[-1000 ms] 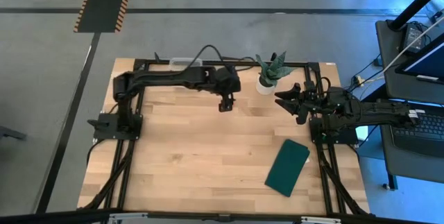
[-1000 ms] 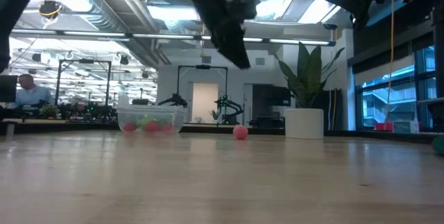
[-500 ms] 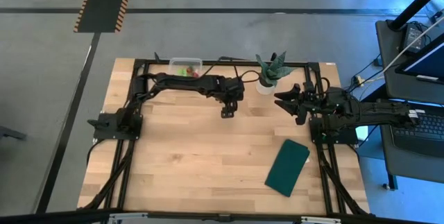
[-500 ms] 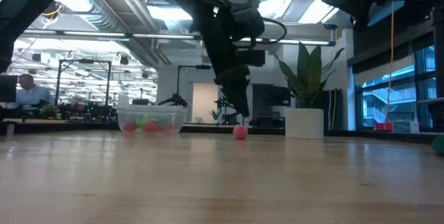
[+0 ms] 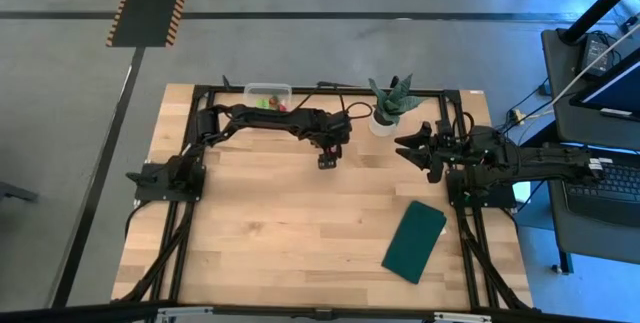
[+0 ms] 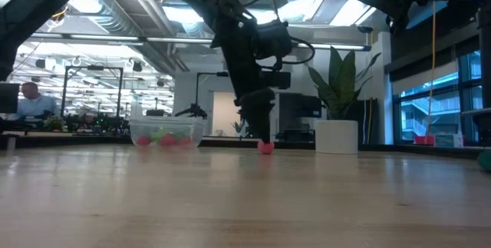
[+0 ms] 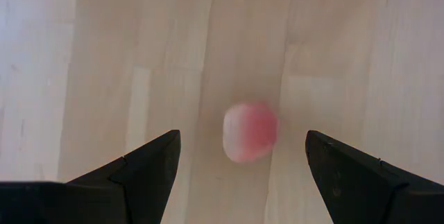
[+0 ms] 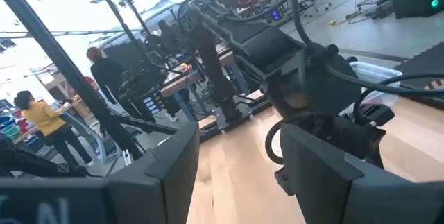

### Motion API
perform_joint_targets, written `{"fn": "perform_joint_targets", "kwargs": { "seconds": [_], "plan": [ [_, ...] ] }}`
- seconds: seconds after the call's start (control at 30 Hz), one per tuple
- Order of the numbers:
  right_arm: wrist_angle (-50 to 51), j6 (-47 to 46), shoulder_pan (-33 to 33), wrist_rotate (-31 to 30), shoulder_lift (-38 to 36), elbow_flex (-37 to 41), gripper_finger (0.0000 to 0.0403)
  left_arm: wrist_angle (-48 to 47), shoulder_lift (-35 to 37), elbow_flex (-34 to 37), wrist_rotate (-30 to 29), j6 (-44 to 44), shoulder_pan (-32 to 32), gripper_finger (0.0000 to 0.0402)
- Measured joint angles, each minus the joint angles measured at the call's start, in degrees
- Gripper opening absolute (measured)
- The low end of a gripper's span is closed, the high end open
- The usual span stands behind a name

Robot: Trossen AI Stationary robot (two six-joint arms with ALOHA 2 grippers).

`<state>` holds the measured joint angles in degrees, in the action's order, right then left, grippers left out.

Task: Pick and placing Produce into tupperware
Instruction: Put the pink peach into the transparent container

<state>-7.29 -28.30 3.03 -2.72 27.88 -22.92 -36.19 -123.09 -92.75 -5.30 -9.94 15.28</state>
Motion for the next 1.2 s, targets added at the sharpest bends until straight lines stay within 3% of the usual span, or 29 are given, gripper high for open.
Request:
{"fn": "perform_joint_targets", "kwargs": {
  "seconds": [0.5,1.2],
  "plan": [
    [-0.1,0.4,0.0,0.0,0.0,0.0,0.0204,3.2,-1.5,0.0,1.0,2.1,0.4,0.0303],
    [-0.1,0.3,0.0,0.0,0.0,0.0,0.0204,3.8,-3.2,0.0,2.2,2.9,0.5,0.0266]
  ]
}}
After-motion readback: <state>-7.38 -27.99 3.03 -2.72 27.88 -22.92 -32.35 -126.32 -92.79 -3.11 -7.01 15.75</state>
